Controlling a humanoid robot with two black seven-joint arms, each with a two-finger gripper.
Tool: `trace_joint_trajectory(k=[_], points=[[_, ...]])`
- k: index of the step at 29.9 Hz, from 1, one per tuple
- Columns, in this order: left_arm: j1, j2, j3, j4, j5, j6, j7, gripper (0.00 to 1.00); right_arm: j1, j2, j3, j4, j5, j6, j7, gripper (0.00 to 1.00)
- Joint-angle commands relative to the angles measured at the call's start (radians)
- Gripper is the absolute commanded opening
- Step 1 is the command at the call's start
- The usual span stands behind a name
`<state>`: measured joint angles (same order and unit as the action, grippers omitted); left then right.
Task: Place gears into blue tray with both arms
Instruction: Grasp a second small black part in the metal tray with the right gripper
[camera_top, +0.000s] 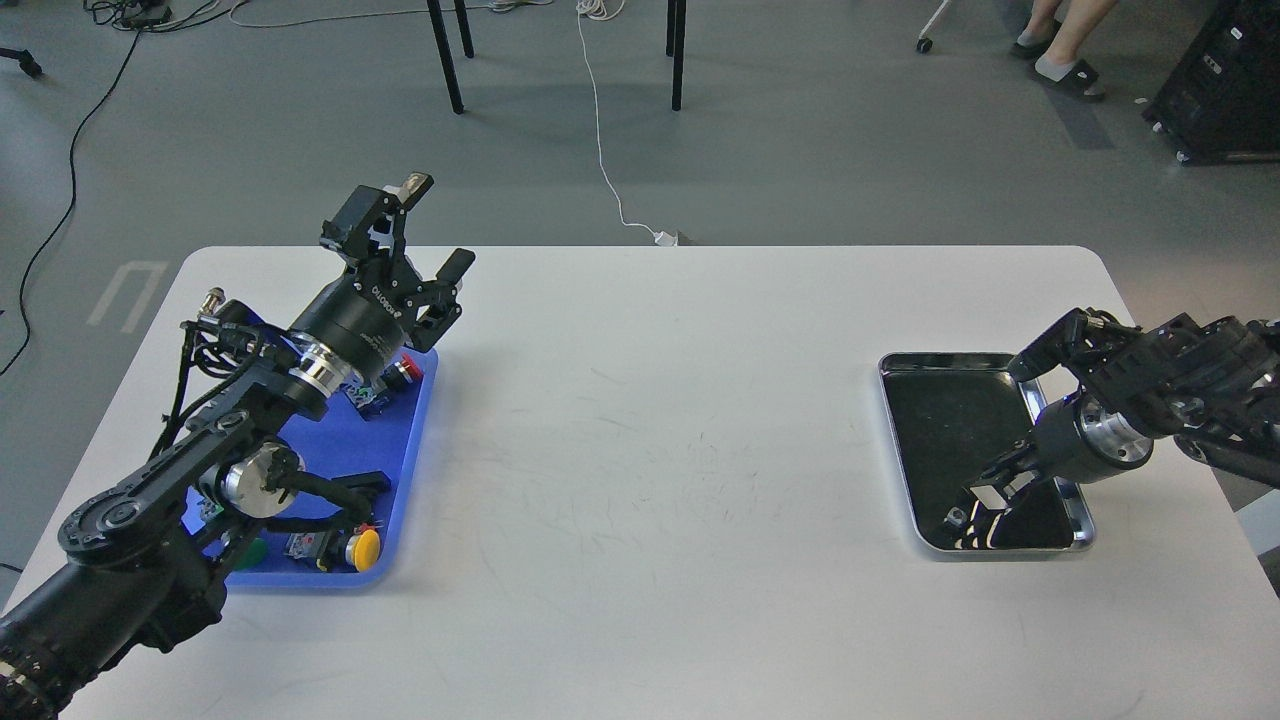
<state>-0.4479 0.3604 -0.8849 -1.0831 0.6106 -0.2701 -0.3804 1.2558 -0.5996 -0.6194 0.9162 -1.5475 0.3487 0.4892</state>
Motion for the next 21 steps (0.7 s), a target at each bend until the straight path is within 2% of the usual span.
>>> trace_joint_trajectory(k=[1, 13, 21], points=[[0.0, 0.0, 0.0, 0.0, 0.0, 0.0, 0.0, 0.98, 0.002, 0.001, 0.0, 0.003, 0.0, -0.001, -0.001, 0.25], [0.0, 0.003, 0.0, 0.0, 0.0, 0.0, 0.0, 0.98, 0.025, -0.005, 0.001, 0.021, 0.003, -0.001, -0.001, 0.22], [0.0, 0.006, 0.001, -0.001, 0.0, -0.009, -0.002, 0.98, 0.177, 0.004, 0.006, 0.11, 0.072, -0.001, -0.001, 0.23]])
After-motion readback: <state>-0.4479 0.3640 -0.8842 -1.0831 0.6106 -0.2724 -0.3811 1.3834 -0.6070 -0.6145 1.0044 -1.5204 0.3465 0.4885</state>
